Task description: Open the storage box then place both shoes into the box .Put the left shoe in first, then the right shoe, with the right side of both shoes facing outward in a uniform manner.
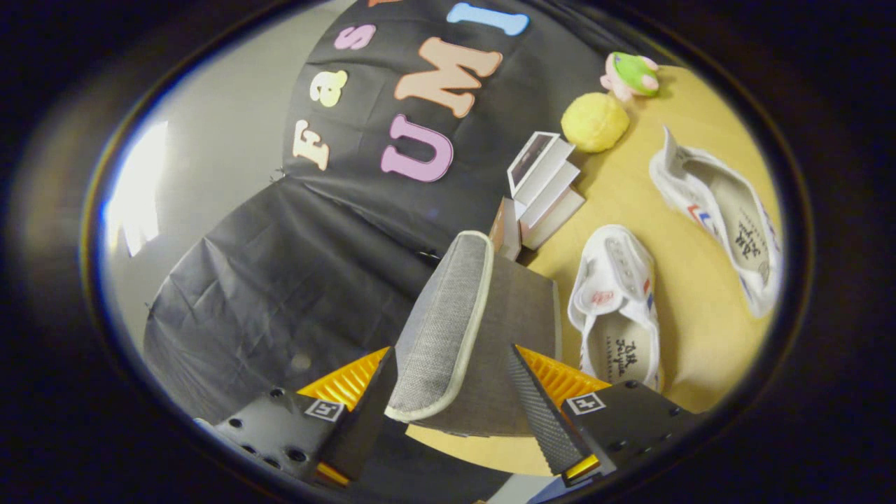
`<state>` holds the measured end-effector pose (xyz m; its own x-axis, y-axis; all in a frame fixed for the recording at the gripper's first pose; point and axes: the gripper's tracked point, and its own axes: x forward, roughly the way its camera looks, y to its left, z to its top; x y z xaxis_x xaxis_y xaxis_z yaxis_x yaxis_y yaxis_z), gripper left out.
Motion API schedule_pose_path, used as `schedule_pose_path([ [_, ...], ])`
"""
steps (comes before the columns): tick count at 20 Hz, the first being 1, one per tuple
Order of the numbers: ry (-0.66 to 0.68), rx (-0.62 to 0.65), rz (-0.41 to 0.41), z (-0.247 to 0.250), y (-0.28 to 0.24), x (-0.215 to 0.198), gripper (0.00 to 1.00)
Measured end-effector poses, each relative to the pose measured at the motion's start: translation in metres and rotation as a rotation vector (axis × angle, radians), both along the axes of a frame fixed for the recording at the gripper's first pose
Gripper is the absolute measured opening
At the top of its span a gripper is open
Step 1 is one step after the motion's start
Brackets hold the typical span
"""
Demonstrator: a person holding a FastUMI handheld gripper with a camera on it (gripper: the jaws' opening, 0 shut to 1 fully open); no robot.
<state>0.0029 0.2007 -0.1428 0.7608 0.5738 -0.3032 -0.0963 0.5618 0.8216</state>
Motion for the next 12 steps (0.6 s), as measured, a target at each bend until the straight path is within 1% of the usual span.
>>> schedule_pose_path([
  [1,0.013,0.023,0.005,-0.005,0.004,0.001,0.99],
  [3,0.030,0.111,0.018,-0.003,0.016,0.004,0.98],
  [5,0.047,0.207,0.050,0.003,0.028,0.003,0.83],
  [9,0.042,0.286,0.054,0.013,0.030,0.008,0.53],
  [11,0.017,0.325,0.009,0.021,0.023,0.011,0.38],
  [12,0.016,0.316,-0.012,0.021,0.025,0.018,0.30],
])
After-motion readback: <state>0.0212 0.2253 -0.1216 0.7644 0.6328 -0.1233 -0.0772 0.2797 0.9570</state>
